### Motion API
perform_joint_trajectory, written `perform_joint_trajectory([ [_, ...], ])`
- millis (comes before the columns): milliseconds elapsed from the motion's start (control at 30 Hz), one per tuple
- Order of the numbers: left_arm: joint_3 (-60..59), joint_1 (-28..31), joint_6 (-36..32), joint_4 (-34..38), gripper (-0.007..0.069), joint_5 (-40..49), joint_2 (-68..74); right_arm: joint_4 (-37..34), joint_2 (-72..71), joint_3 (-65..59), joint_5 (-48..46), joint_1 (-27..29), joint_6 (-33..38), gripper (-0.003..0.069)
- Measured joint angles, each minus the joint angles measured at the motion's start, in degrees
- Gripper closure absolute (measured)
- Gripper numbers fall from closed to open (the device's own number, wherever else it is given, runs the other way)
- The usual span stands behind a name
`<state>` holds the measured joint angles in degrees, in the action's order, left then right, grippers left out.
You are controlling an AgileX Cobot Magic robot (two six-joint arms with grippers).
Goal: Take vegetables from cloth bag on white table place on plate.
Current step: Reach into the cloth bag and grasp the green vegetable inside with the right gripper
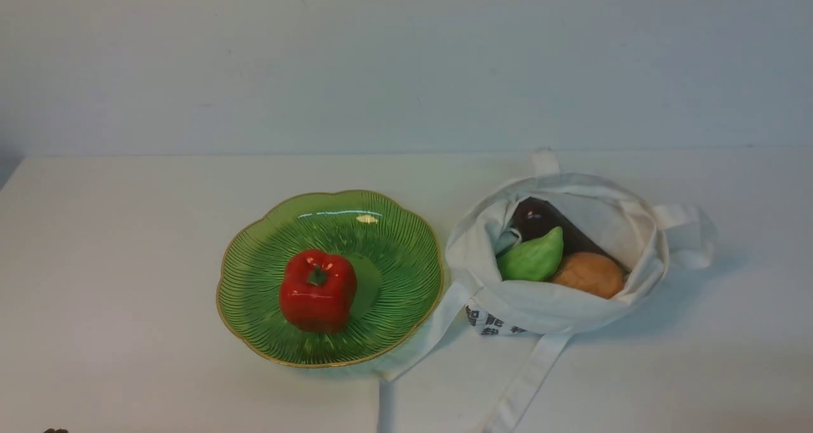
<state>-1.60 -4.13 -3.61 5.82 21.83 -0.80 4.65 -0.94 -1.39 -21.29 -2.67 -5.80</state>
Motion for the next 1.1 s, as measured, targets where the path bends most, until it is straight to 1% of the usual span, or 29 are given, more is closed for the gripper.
perform_joint_trajectory([
  [200,0.0,0.0,0.0,0.0,0.0633,0.0,0.0,0.5,0.0,0.0,0.2,0.0,-0.1,0.0670],
  [233,0.0,0.0,0.0,0.0,0.0633,0.0,0.0,-0.7,0.0,-0.2,2.1,0.0,-1.3,0.0670],
  [300,0.0,0.0,0.0,0.0,0.0633,0.0,0.0,-3.6,0.0,-0.2,5.2,0.0,-3.6,0.0670],
  [333,0.0,0.0,0.0,0.0,0.0633,0.0,0.0,-7.6,0.0,-0.2,8.6,0.0,-6.3,0.0670],
  [367,0.0,0.0,0.0,0.0,0.0633,0.0,0.0,-8.3,0.0,-0.2,9.2,0.0,-6.3,0.0670],
  [400,0.0,0.0,0.0,0.0,0.0633,0.0,0.0,-13.0,0.0,-0.2,14.0,0.0,-10.0,0.0670],
  [500,0.0,0.0,0.0,0.0,0.0633,0.0,0.0,-22.3,0.0,-0.2,20.6,0.0,-15.3,0.0670],
  [533,0.0,0.0,0.0,0.0,0.0633,0.0,0.0,-22.8,0.0,-0.2,21.3,0.0,-15.7,0.0670],
  [567,0.0,0.0,0.0,0.0,0.0633,0.0,0.0,-25.9,0.0,-0.2,23.1,0.0,-16.8,0.0670],
  [600,0.0,0.0,0.0,0.0,0.0633,0.0,0.0,-27.3,0.0,-0.2,23.7,0.0,-17.1,0.0670],
  [667,0.0,0.0,0.0,0.0,0.0633,0.0,0.0,-28.2,0.0,-0.2,24.2,0.0,-17.5,0.0670],
  [800,0.0,0.0,0.0,0.0,0.0633,0.0,0.0,-29.7,0.0,-0.2,28.0,0.0,-19.7,0.0670],
  [900,0.0,0.0,0.0,0.0,0.0633,0.0,0.0,-29.4,0.0,1.6,27.5,0.0,-20.3,0.0670],
  [967,0.0,0.0,0.0,0.0,0.0633,0.0,0.0,-25.4,1.3,7.7,24.6,0.0,-20.2,0.0670],
  [1033,0.0,0.0,0.0,0.0,0.0633,0.0,0.0,-20.1,4.7,14.8,19.6,0.0,-19.7,0.0670],
  [1100,0.0,0.0,0.0,0.0,0.0633,0.0,0.0,-14.8,10.7,24.1,10.7,0.0,-18.3,0.0670],
])
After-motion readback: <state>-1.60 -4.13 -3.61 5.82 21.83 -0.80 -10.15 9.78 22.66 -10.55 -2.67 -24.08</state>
